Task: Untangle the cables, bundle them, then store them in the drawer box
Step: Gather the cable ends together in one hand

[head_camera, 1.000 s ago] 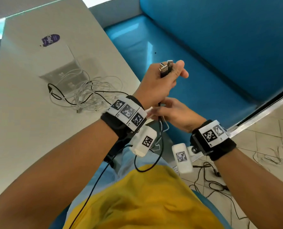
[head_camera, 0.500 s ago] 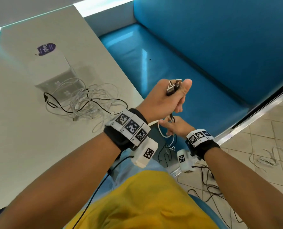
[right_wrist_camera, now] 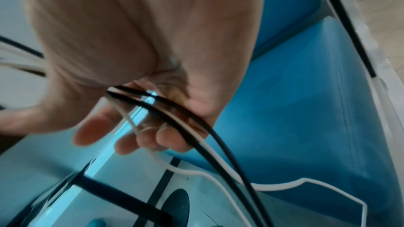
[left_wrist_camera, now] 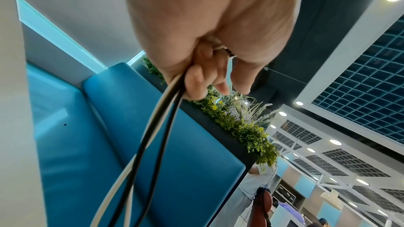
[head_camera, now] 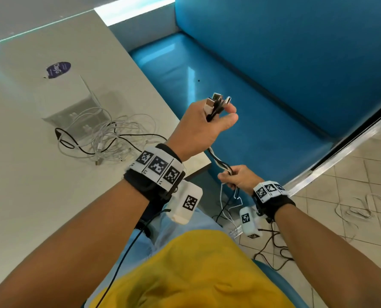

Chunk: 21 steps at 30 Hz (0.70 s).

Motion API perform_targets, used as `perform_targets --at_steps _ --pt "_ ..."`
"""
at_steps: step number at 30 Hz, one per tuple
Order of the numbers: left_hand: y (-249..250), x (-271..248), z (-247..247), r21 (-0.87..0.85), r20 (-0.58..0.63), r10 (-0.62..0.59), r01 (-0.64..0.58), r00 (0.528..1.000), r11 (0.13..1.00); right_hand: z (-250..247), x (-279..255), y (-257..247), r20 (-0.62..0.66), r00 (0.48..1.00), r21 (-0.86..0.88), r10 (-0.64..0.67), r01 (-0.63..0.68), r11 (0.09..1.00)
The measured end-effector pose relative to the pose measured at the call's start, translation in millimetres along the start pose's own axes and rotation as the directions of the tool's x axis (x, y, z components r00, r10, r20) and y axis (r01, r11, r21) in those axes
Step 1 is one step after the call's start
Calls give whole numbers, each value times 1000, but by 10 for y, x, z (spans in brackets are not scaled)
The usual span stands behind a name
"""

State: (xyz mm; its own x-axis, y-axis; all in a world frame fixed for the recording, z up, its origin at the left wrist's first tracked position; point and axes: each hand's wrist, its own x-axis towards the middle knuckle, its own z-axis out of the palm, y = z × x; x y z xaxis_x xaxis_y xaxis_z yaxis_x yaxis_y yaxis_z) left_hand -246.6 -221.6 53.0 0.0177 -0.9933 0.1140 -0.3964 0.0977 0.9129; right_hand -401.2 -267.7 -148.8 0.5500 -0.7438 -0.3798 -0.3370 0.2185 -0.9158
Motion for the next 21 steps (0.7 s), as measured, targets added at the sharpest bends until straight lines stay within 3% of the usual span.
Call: perform_targets --at_steps 3,6,11,14,17,19,21 --pt "-11 -11 3 -136 -29 -66 61 997 989 41 15 66 -3 999 -93 38 -39 995" --pt "68 28 -33 -290 -62 -97 75 993 954 70 0 159 40 994 -313 98 -81 946" --pt "51 -36 -37 -225 30 -90 94 995 970 -56 -13 284 23 957 -638 290 -209 741" --pt "-38 -95 17 -181 81 -153 166 985 970 -146 -12 45 10 967 -746 253 -162 646" --pt "-114 -111 71 -212 82 -235 248 968 945 -213 16 -428 13 992 -650 124 -86 755" --pt "-163 -134 86 -179 76 -259 269 963 946 -183 4 -829 -52 994 -431 -96 64 900" --pt "-184 -161 81 -148 58 -268 274 962 950 -88 -121 -1275 -185 944 -153 -272 245 957"
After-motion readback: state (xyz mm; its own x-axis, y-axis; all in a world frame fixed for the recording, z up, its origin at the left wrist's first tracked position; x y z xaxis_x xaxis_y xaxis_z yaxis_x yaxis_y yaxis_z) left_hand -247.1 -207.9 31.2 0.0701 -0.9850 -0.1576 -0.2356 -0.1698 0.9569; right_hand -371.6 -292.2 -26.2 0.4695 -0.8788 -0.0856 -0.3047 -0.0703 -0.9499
